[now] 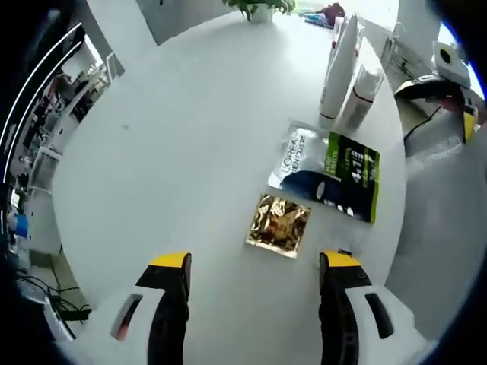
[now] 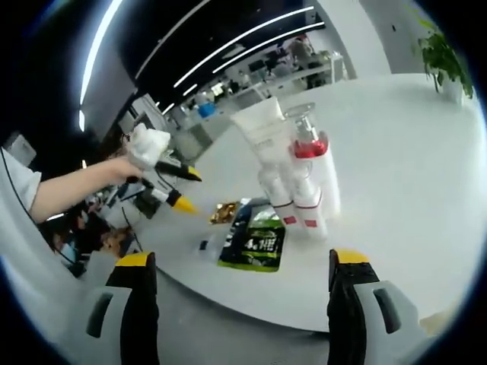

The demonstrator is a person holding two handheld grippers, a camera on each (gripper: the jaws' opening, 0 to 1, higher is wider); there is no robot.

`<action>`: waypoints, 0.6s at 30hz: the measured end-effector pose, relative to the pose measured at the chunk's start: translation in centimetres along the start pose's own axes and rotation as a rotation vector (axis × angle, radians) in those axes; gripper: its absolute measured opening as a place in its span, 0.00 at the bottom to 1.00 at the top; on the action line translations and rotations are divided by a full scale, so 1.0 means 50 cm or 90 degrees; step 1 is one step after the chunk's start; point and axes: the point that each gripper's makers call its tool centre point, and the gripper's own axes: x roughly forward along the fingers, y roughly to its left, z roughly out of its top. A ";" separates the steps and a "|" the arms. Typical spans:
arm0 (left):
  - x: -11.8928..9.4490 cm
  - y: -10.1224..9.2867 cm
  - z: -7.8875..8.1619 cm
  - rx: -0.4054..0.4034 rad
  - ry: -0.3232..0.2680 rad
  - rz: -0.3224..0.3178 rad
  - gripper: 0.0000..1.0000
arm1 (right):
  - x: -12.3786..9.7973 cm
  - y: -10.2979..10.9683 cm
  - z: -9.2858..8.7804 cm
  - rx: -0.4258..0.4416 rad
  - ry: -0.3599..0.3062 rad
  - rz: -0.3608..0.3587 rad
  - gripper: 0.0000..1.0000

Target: Arrange the skincare products in the storage area until every visible bottle or jar stands upright without overlapping.

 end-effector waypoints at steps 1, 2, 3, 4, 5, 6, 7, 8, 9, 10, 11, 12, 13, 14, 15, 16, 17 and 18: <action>-0.008 -0.001 -0.004 -0.013 -0.005 0.002 0.74 | 0.000 0.001 0.000 -0.003 0.000 0.000 0.94; -0.016 0.001 -0.014 -0.034 -0.022 0.005 0.75 | 0.000 0.002 -0.001 -0.006 0.000 0.000 0.94; -0.026 0.003 -0.019 -0.061 -0.042 0.009 0.75 | 0.000 0.002 -0.002 -0.010 0.002 -0.002 0.95; -0.034 0.003 -0.021 -0.076 -0.056 0.010 0.76 | 0.000 0.000 -0.003 -0.012 0.003 -0.007 0.96; -0.051 -0.005 -0.017 -0.095 -0.080 0.019 0.78 | 0.000 -0.003 -0.003 -0.013 0.003 -0.012 0.98; -0.060 -0.007 -0.016 -0.108 -0.097 0.029 0.80 | -0.002 -0.005 -0.002 -0.014 0.002 -0.018 0.99; -0.069 -0.011 -0.015 -0.120 -0.115 0.036 0.83 | -0.003 -0.008 -0.002 -0.014 -0.001 -0.024 0.99; -0.078 -0.015 -0.014 -0.133 -0.134 0.041 0.86 | -0.006 -0.011 -0.002 -0.014 -0.005 -0.032 1.00; -0.091 -0.022 -0.012 -0.150 -0.163 0.048 0.88 | -0.007 -0.011 -0.003 -0.014 -0.005 -0.034 1.00; -0.100 -0.026 -0.011 -0.160 -0.181 0.053 0.90 | -0.008 -0.012 -0.003 -0.015 -0.004 -0.036 1.00; -0.109 -0.032 -0.012 -0.168 -0.197 0.055 0.91 | -0.008 -0.014 -0.002 -0.015 -0.003 -0.037 1.00; -0.119 -0.053 -0.021 -0.181 -0.202 0.042 0.92 | -0.007 -0.012 -0.003 -0.015 0.001 -0.033 1.00; -0.127 -0.061 -0.031 -0.196 -0.208 0.046 0.94 | -0.006 -0.009 -0.005 -0.015 0.010 -0.028 1.00; -0.133 -0.068 -0.039 -0.202 -0.209 0.048 0.95 | -0.006 -0.008 -0.006 -0.013 0.013 -0.026 1.00; -0.146 -0.079 -0.049 -0.220 -0.218 0.056 0.96 | -0.006 -0.005 -0.002 -0.009 0.010 -0.022 1.00; -0.153 -0.087 -0.053 -0.236 -0.228 0.063 0.99 | -0.008 -0.004 0.004 -0.008 0.002 -0.022 1.00; -0.159 -0.098 -0.057 -0.241 -0.238 0.060 0.99 | -0.011 -0.003 0.009 -0.009 -0.005 -0.025 1.00; -0.164 -0.109 -0.060 -0.245 -0.247 0.058 0.99 | -0.013 -0.005 0.014 -0.008 -0.010 -0.031 1.00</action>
